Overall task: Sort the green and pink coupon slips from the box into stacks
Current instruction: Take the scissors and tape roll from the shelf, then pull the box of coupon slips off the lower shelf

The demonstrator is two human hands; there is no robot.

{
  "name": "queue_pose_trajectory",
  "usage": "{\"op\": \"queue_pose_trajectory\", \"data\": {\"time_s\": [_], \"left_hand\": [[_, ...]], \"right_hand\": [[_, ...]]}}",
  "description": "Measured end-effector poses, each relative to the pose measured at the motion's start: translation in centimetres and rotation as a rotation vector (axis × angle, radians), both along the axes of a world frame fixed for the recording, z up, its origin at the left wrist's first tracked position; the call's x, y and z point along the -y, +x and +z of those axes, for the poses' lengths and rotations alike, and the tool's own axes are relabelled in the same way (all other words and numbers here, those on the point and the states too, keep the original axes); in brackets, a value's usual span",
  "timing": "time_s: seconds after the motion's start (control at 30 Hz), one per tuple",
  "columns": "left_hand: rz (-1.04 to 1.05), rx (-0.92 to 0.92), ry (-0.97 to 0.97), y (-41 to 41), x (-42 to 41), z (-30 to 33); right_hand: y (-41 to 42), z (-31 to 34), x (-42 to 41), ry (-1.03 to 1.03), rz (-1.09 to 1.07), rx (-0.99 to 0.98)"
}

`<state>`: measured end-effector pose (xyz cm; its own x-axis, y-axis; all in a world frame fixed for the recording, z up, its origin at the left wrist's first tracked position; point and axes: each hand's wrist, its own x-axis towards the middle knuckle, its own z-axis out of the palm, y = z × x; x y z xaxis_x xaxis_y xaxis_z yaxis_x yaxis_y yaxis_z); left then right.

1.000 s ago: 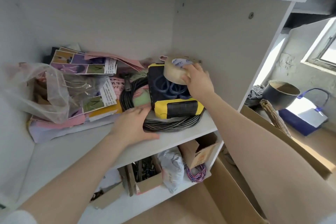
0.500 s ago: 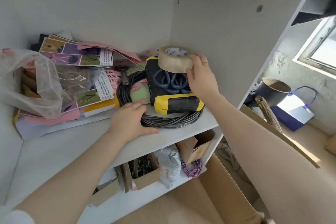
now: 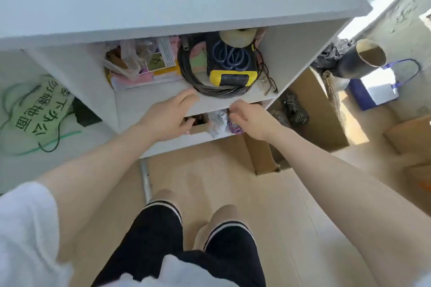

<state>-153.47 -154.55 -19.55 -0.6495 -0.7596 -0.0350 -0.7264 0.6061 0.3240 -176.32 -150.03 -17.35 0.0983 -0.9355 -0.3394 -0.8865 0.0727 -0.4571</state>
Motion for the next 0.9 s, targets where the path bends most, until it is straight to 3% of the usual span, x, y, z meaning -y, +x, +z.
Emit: {"op": "queue_pose_trajectory", "data": {"time_s": [0.17, 0.27, 0.4, 0.67, 0.9], "left_hand": [[0.138, -0.056, 0.153, 4.0, -5.6, 4.2], [0.385, -0.033, 0.291, 6.9, -9.6, 6.5], [0.704, -0.043, 0.316, 11.5, -17.3, 9.0], [1.329, -0.113, 0.315, 23.6, -37.2, 9.9], [1.758, -0.166, 0.242, 35.3, -49.6, 10.7]], "right_hand": [[3.9, 4.4, -2.9, 0.114, 0.179, 0.02], [6.3, 6.4, -4.0, 0.158, 0.234, 0.058], [11.2, 7.5, -5.1, 0.181, 0.396, 0.045], [29.8, 8.2, -12.9, 0.253, 1.026, -0.03], [48.7, 8.4, -22.5, 0.235, 1.348, 0.009]]}}
